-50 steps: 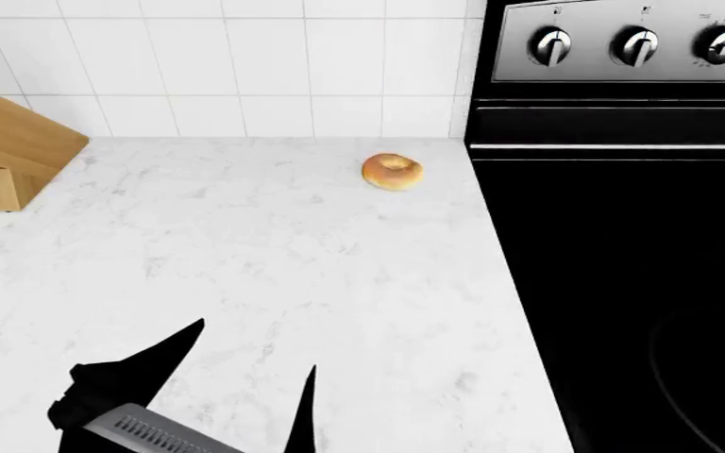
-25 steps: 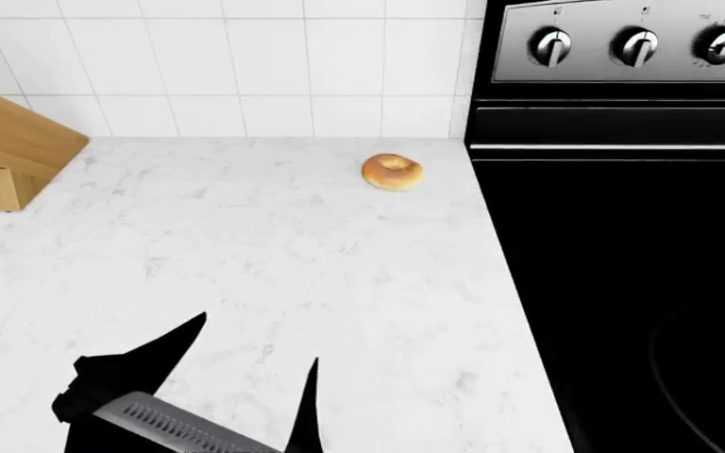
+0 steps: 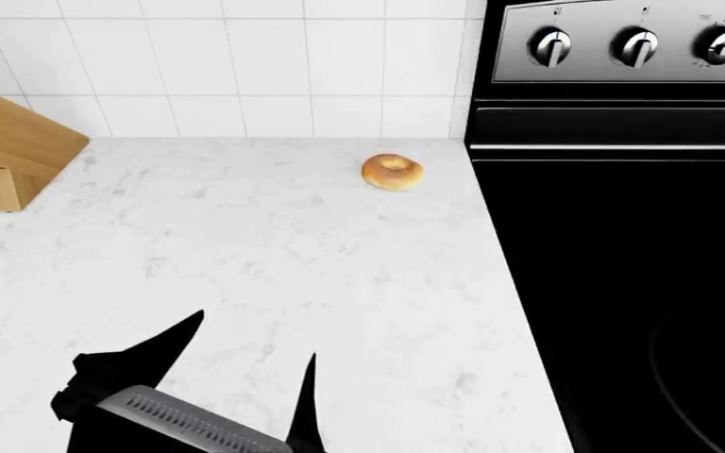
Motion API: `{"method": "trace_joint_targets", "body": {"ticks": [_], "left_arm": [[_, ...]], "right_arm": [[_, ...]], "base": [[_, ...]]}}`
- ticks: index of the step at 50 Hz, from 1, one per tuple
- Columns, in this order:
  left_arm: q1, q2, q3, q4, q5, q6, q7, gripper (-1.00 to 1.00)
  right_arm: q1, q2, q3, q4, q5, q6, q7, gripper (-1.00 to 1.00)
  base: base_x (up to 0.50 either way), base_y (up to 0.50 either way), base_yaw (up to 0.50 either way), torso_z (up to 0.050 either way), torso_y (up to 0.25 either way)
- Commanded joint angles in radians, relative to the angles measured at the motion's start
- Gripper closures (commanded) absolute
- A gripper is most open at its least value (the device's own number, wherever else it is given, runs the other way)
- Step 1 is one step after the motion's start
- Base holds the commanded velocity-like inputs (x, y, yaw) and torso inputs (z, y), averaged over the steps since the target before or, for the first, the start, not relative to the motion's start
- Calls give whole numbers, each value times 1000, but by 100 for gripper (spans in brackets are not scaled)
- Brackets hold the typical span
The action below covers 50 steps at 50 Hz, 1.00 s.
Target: Pick the peanut butter and yogurt from the counter and place them in the cabinets closest to them.
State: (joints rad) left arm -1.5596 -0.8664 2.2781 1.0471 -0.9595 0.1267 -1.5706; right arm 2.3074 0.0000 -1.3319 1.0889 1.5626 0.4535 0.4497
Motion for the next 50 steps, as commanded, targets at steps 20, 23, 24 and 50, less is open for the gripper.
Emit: {"method": "trace_joint_targets", "body": {"ticks": [20, 23, 24, 50], "left_arm": [[-24, -11, 29, 0, 33, 28, 0, -100], [-32, -11, 37, 0, 36, 34, 0, -100], [-34, -11, 40, 0, 38, 35, 0, -100], [-41, -12, 53, 0, 65, 47, 0, -100]], "right_arm": [[-71, 51, -184, -76, 324, 67, 117, -100], [-66, 77, -163, -138, 343, 65, 156, -100], [-65, 88, -155, -164, 349, 62, 170, -100], [-72, 199, -38, -482, 458, 68, 338, -100]], "base": [[-1, -3, -5, 0, 0], [-5, -3, -5, 0, 0], [-15, -3, -5, 0, 0], [0, 0, 0, 0, 0]]}}
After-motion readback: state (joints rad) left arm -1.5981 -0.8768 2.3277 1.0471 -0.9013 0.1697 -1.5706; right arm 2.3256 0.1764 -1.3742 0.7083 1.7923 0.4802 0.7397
